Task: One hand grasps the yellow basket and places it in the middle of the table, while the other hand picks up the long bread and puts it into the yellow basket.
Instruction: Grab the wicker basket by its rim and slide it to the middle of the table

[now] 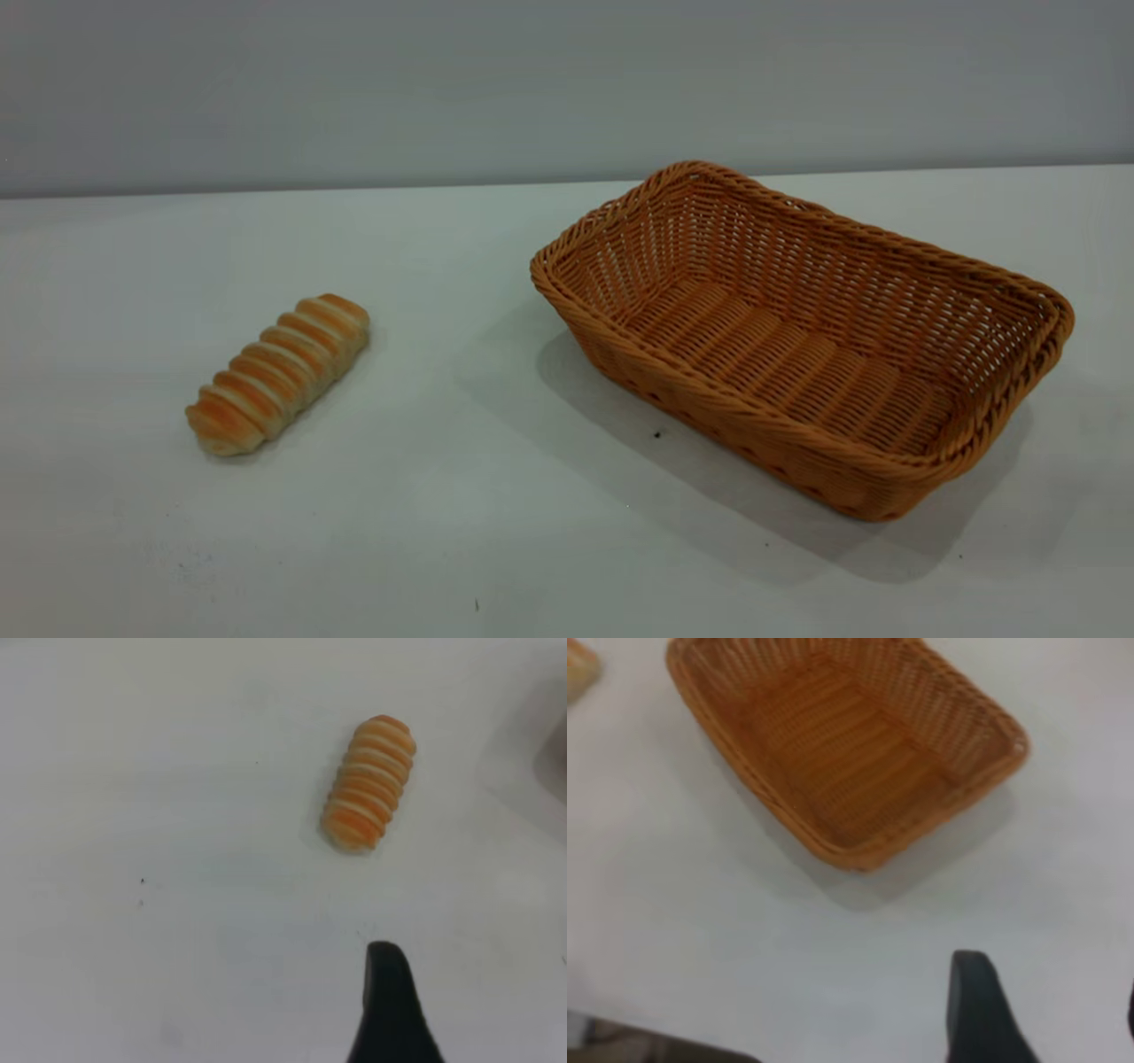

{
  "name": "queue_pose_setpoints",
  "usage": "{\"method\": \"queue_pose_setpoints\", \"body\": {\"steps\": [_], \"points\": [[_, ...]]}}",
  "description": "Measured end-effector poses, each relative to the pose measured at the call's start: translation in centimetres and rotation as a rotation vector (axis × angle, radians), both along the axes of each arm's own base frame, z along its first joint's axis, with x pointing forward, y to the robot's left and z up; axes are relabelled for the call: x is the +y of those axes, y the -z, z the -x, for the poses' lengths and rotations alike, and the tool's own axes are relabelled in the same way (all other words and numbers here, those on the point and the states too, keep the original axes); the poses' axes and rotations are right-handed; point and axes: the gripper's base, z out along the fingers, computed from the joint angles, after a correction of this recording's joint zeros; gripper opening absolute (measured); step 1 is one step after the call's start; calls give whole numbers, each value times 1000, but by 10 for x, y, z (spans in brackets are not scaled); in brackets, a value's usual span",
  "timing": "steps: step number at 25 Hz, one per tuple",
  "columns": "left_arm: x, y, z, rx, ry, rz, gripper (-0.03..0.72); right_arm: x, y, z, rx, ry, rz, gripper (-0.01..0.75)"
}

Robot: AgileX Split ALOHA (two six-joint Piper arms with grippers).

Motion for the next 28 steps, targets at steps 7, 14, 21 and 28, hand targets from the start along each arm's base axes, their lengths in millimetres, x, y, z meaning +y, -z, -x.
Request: {"method": "queue_pose_setpoints", "body": {"steps": [7,14,21,28], "points": [[0,-22,-22,-20,0,-1,536,11,18,-87,170,106,-258,476],[0,-23,-23,-33,27,-35,536,8,75,-164,348,290,-328,469],[0,-23,-23,-33,28,-35,536,9,143,-228,570,358,-288,467],[0,-23,-23,-33,28,-36,536,8,184,-252,645,431,-288,467]]}}
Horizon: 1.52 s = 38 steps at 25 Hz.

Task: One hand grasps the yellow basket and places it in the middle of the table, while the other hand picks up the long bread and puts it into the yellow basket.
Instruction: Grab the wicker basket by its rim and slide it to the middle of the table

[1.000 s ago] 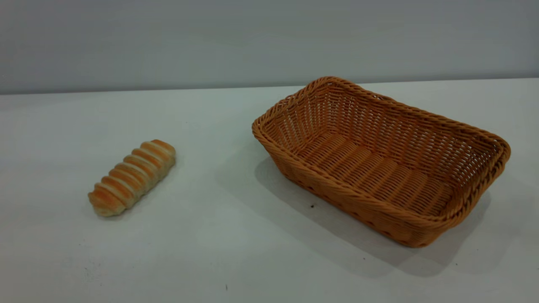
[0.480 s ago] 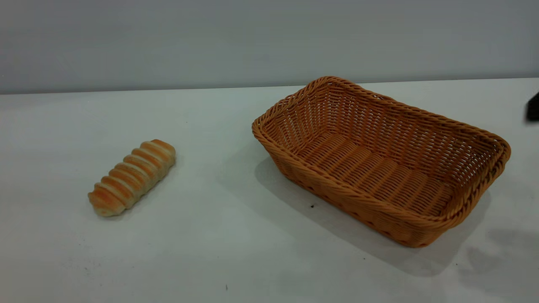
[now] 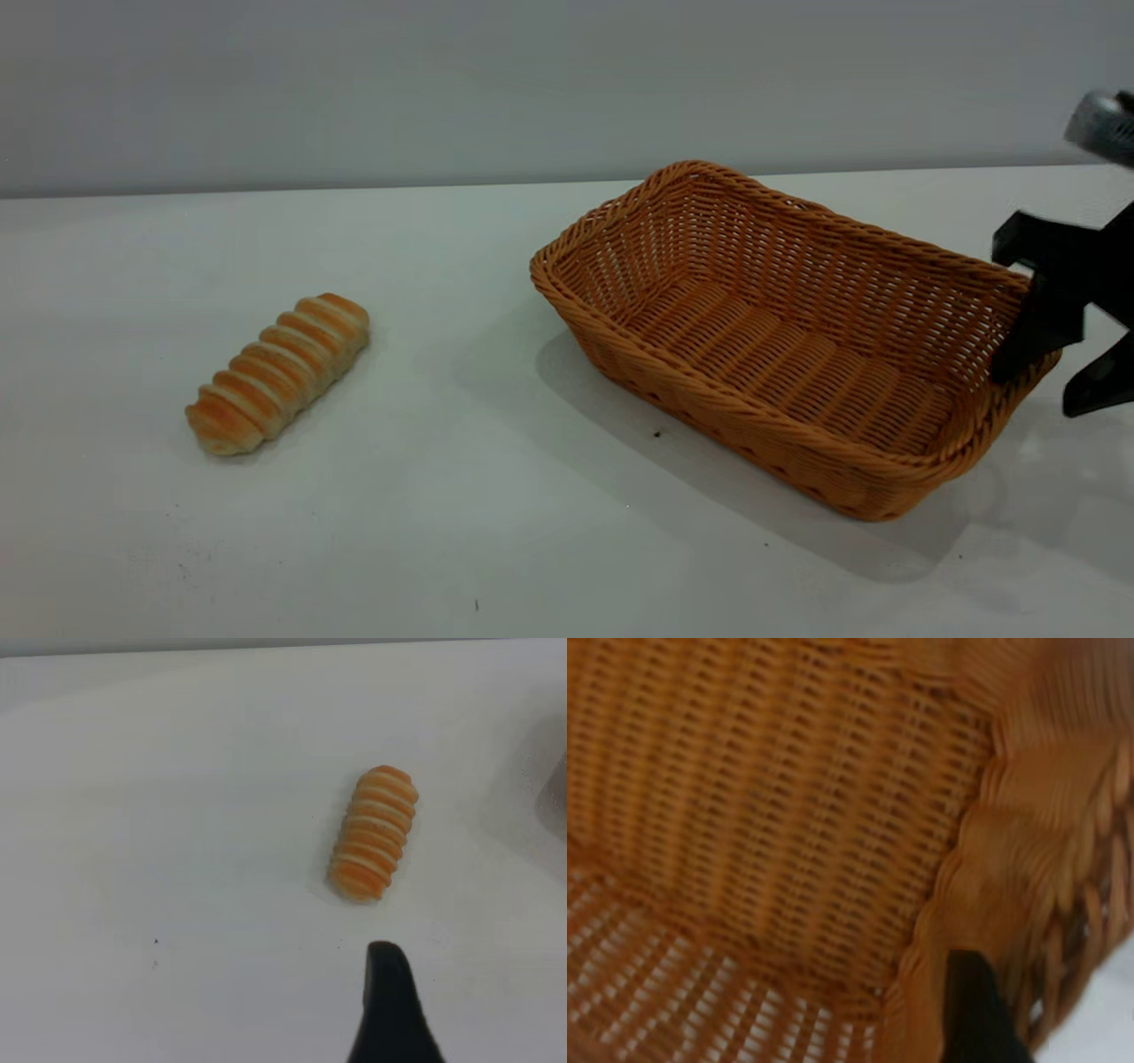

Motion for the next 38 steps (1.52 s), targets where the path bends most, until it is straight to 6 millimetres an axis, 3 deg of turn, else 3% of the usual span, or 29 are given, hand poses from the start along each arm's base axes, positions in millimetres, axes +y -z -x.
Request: {"method": "queue_pose_setpoints", "body": {"steps": [5,7,9,12,13,18,22,25,29,31,34,38], "points": [[0,0,0,0,0,0,536,1,24,-20,38,30,-11,460],[0,0,0,0,0,0,536,2,32,-26,55,42,-25,420],[0,0,0,0,0,0,536,3,37,-31,68,46,-39,327],[0,0,0,0,0,0,536,4,36,-34,67,98,-69,115],[0,0,0,0,0,0,536,4,34,-37,60,73,-67,93],[0,0,0,0,0,0,536,21,20,-51,35,-90,-92,96],[0,0,0,0,0,-1,536,61,8,-62,22,-248,-124,96],[0,0,0,2,1,-1,536,90,10,-62,37,-335,-138,96],[0,1,1,9,2,-2,536,107,18,-63,54,-379,-139,112],[0,1,1,9,2,-2,536,107,18,-63,54,-386,-132,158],[0,1,1,10,2,-2,536,102,18,-64,63,-383,-133,290],[0,1,1,11,2,-1,536,83,12,-66,95,-363,-163,449]]}}
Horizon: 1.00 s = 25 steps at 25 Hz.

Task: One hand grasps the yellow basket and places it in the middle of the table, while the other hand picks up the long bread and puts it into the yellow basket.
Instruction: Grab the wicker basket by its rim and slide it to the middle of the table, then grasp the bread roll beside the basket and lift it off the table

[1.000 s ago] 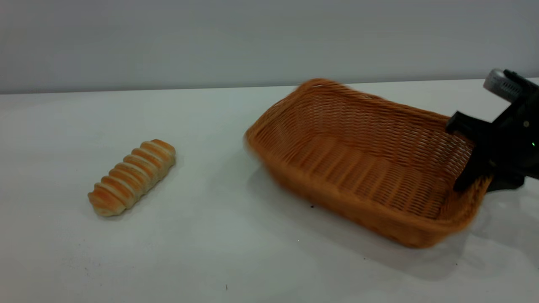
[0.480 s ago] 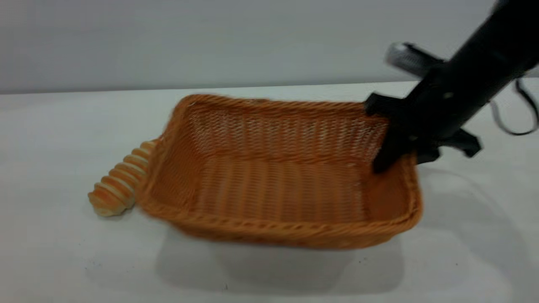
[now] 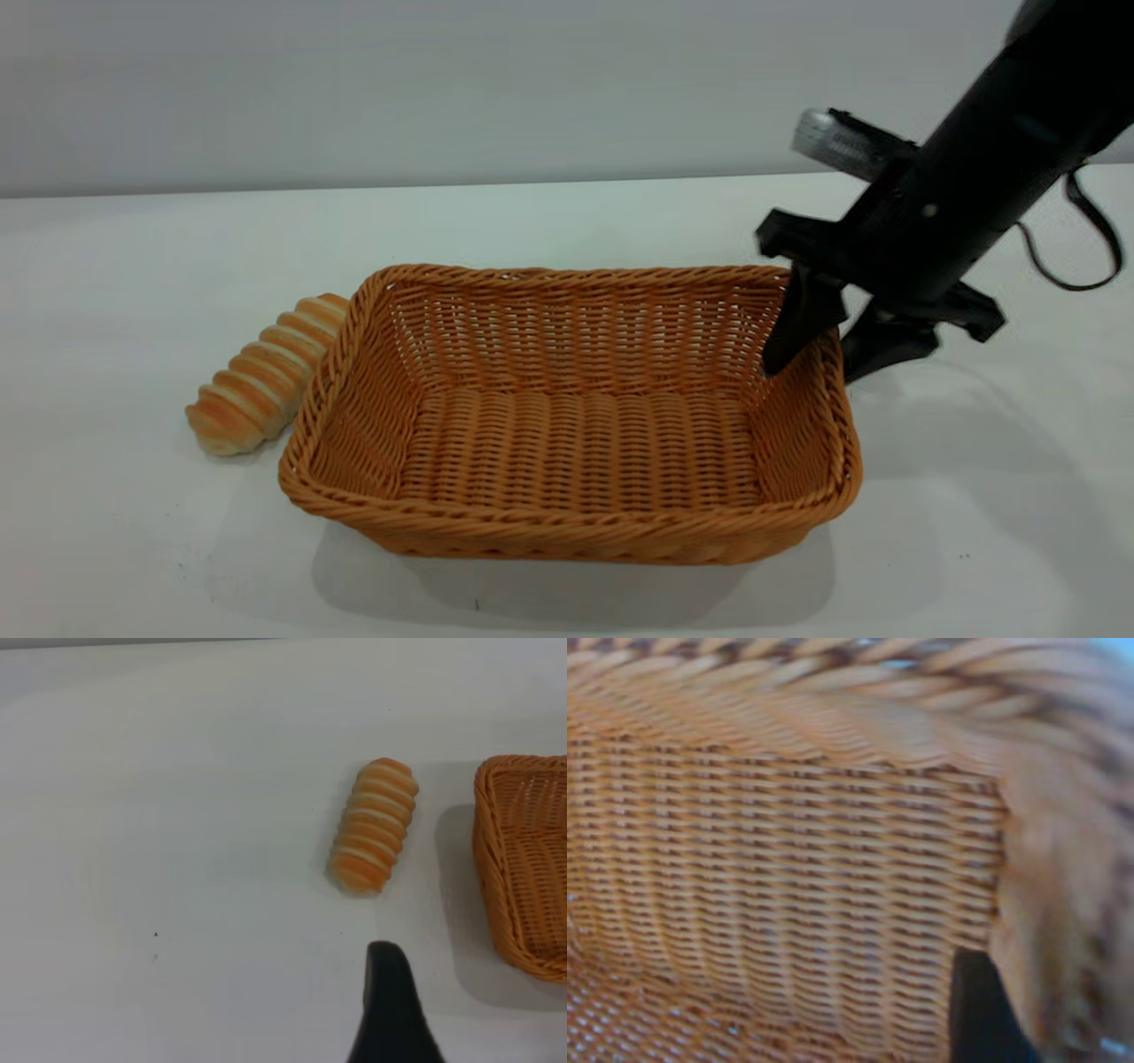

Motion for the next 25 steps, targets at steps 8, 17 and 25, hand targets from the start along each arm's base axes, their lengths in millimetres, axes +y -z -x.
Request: {"method": "queue_pose_setpoints", "body": {"steps": [8,17,25], "points": [[0,0,-1,2,-15,21,536,-67,-65,3,-71,-52,-30,496],[-4,31,-57,295,-27,76,536,-91,-125,56,-187,-142,258,493],[-8,76,-131,504,10,77,536,-101,-158,118,-230,-74,383,492]]}}
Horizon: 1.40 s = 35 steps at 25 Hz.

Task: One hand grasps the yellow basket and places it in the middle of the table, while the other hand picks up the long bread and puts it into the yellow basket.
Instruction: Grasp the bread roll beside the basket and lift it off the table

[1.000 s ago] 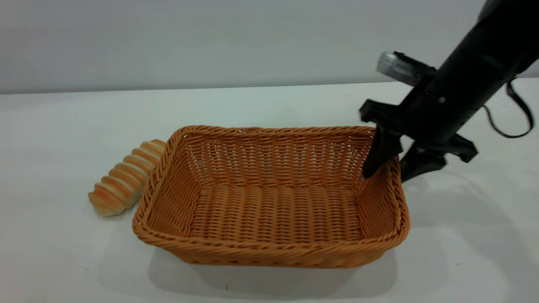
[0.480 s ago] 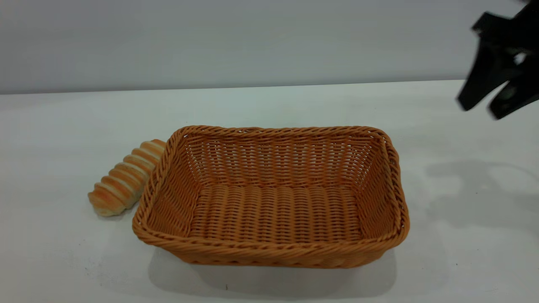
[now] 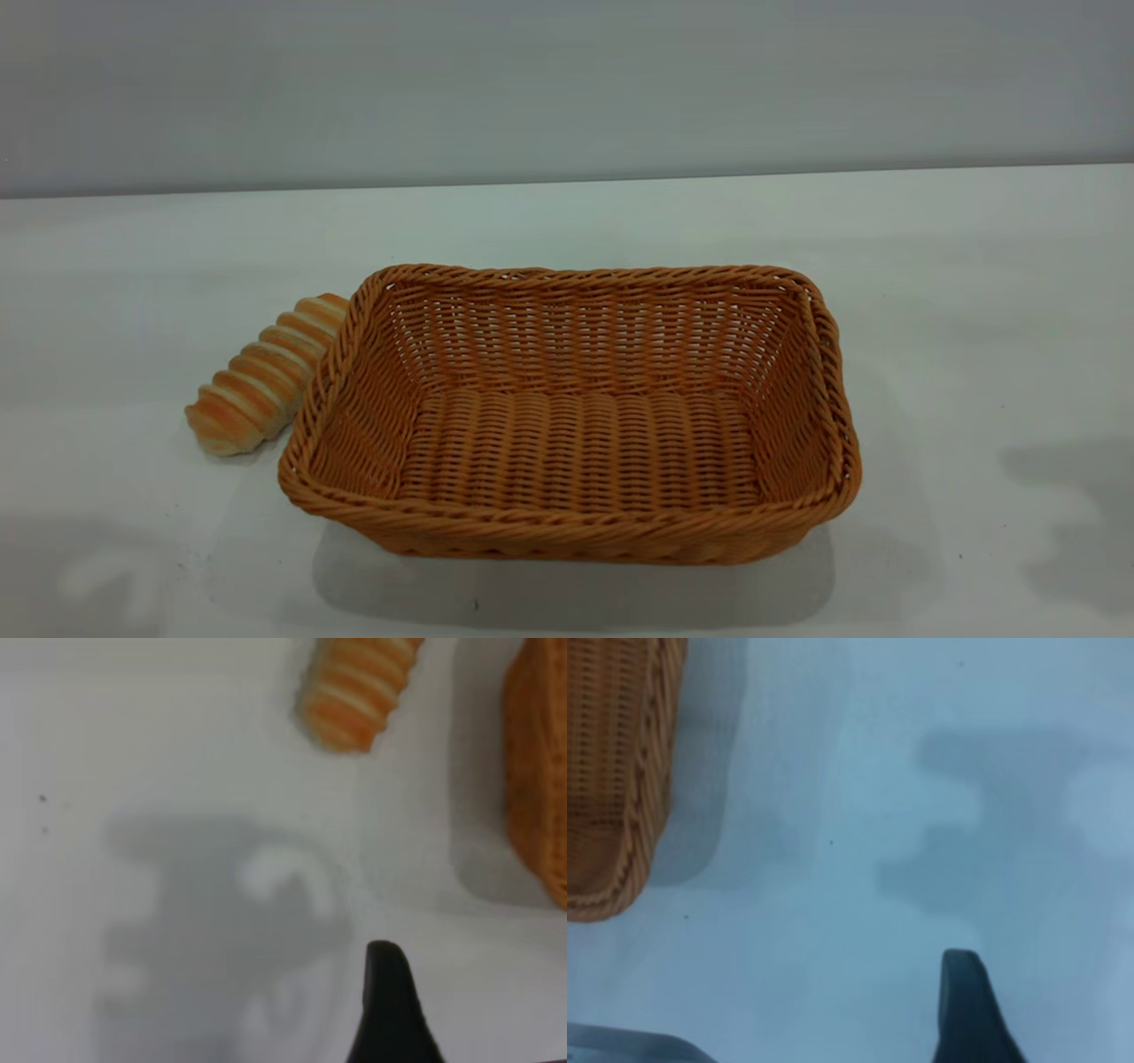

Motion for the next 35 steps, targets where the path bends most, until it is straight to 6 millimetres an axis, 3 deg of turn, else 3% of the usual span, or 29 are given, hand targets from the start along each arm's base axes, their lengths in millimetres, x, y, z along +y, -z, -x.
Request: {"method": "queue_pose_setpoints", "body": {"steps": [4,12,16,21,26,29,31,35], "points": [[0,37,-41,73,16,-11,536,0,-11,7,-40,4,-1,492],[0,120,-113,89,94,-74,536,0,-11,8,-38,4,-5,492],[-15,156,-132,71,222,-122,522,1,-11,8,-37,8,-15,492],[-35,187,-139,68,329,-154,448,1,-11,8,-37,10,-19,491],[-35,197,-139,86,347,-162,314,1,-12,8,-38,10,-19,491],[-32,190,-137,104,353,-164,120,1,-12,8,-38,10,-19,491],[-27,175,-134,127,339,-155,46,1,-12,8,-38,10,-19,490],[-20,114,-134,17,247,-133,43,1,-12,8,-38,10,-21,488]]}}
